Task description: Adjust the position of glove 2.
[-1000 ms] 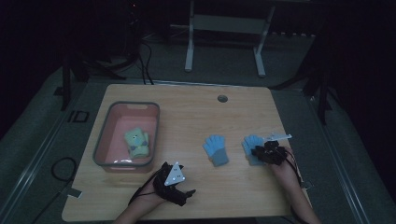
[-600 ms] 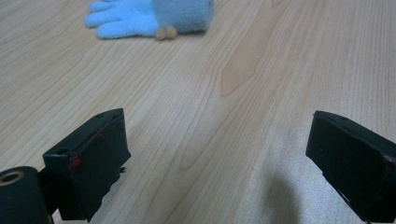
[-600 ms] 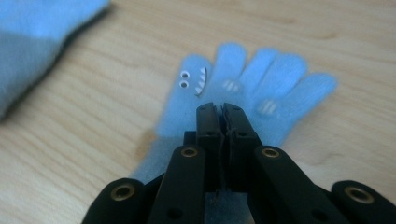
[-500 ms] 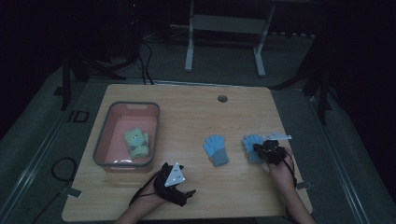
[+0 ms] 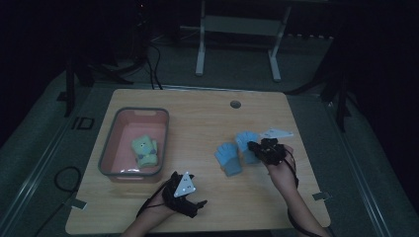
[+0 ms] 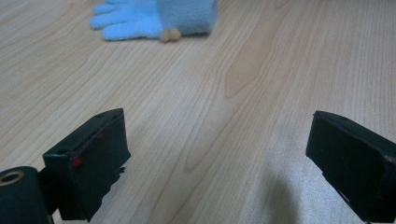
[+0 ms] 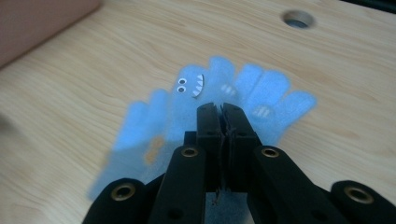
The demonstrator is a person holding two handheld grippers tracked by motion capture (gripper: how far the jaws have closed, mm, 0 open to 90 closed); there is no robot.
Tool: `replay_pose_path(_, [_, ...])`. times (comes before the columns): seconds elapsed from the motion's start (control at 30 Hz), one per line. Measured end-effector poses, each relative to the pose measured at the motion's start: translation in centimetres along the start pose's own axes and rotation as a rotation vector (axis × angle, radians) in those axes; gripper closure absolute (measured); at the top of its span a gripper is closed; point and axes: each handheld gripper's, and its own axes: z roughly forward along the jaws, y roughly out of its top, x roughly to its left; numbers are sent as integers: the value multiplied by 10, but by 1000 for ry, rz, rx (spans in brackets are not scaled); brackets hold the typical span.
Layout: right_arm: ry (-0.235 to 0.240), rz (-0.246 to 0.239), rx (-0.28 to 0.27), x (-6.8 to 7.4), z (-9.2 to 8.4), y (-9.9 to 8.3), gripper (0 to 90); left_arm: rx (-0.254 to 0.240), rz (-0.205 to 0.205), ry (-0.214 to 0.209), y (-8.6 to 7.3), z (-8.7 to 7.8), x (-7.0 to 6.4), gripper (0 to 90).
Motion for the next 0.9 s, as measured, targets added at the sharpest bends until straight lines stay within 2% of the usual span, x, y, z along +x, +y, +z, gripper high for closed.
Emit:
replay_pose_path(0.17, [47,-28,-1,19,11,8,869,-3,2,3,0,-1,1,58])
replay_pose_path(0.37, [84,-64,31,33,25,8,868,-9,0,3,-1,-1,1,57])
replay_pose_path(0.67, [112,-104,94,40,45,1,867,-9,-2,-1,-1,-1,1,57])
replay_pose_path(0.9, [105,-117,133,39,54,-6,866,-8,-2,-1,-1,-1,1,58])
